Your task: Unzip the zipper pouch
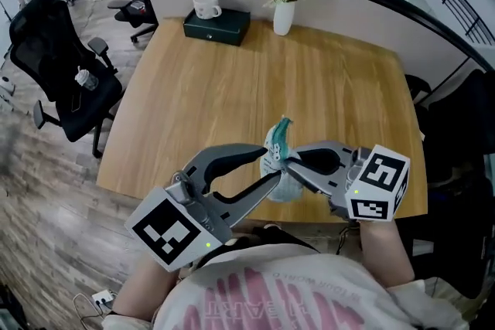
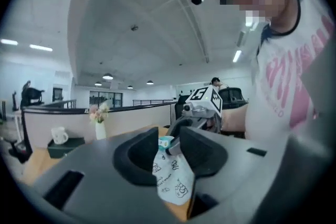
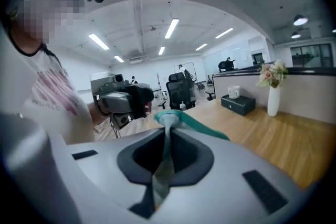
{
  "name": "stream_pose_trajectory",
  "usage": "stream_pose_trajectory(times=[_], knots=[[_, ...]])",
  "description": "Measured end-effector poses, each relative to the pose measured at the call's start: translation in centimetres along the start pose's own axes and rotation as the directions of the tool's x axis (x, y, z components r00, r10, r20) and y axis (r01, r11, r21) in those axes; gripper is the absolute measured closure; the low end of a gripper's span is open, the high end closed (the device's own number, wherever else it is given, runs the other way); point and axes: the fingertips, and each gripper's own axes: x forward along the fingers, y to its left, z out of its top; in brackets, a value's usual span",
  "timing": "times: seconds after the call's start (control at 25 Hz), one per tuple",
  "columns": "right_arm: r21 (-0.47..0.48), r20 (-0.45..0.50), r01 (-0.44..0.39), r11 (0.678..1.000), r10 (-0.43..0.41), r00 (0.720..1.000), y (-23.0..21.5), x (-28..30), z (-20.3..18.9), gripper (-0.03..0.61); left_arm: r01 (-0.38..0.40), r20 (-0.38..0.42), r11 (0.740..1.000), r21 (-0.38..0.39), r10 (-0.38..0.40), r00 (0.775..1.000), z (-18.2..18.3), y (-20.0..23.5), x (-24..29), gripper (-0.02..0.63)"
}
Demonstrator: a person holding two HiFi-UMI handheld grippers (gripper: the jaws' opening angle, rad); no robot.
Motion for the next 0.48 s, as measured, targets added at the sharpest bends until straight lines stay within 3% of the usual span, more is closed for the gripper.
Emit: stream_pose_trajectory(times=[0.12, 0.48], knots=[[-0.052, 0.037, -0.024, 0.998, 0.026, 0.999, 0.6, -1.0, 1.9, 0.574, 0.042, -0.059, 0.995, 0.095, -0.036, 0.998, 0.8, -0.5, 1.1, 0.492], [-0.089, 0.084, -0.074, 0.993, 0.081, 0.993, 0.6, -3.4, 3.1, 0.574, 0.141, -0.125, 0.97, 0.196, -0.118, 0.985, 1.7, -1.0, 3.4, 0.481]])
